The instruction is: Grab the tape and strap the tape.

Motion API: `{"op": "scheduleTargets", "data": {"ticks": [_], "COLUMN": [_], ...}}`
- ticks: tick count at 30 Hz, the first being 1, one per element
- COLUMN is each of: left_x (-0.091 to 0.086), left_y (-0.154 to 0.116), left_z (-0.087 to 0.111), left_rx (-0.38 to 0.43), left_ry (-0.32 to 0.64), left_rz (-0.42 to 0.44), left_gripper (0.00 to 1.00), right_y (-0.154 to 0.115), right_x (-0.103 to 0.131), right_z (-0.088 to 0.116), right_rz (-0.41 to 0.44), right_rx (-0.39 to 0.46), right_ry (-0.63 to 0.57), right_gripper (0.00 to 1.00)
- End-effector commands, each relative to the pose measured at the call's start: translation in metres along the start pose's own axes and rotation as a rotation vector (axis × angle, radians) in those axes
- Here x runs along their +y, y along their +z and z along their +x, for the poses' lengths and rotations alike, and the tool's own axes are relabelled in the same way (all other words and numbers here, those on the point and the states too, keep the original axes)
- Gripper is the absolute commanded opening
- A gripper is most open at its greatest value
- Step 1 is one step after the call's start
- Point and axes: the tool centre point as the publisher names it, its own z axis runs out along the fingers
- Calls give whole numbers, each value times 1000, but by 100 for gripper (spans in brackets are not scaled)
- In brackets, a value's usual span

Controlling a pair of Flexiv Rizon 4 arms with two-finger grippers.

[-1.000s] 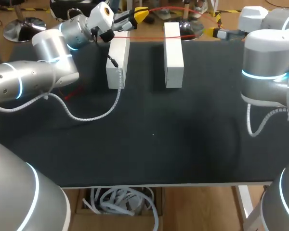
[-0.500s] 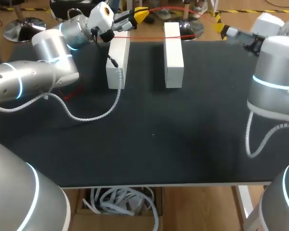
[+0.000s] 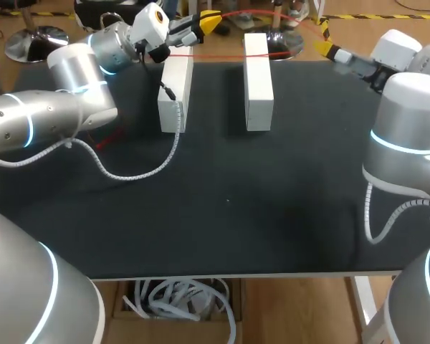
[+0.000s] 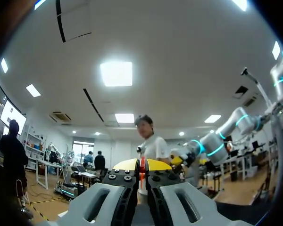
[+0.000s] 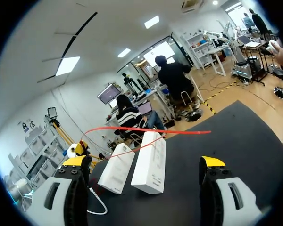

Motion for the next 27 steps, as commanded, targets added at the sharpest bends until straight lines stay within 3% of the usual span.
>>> {"op": "scheduleTargets", "data": {"ticks": [1,5,9,12,15,21,27], "left_x": [-1,-1,-1,-1,-1,-1,-1], "left_y": [1,1,1,1,1,1,1], "left_z": [1,1,1,1,1,1,1], "left_rx": [-4,-4,-4,-4,-4,-4,-4], "left_ry": [0,0,0,0,0,0,0], "left_rz": [-2,-2,-2,-2,-2,-2,-2], "left_gripper": [0,0,0,0,0,0,0], "right_y": [-2,-12,-14,-13,-10,-2,7], "right_x": [4,8,15,22,28,43,49], "right_z": [-2,-10,-20,-27,-30,-27,-29], "right_rz": [-73,-210,-347,-428,-484,-519,-534], "right_rx": [-50,-124,-101,-41,86,281,327], "right_ry": [204,560,926,1034,1115,1138,1136], "right_gripper": [100,100,100,100,100,100,100]}}
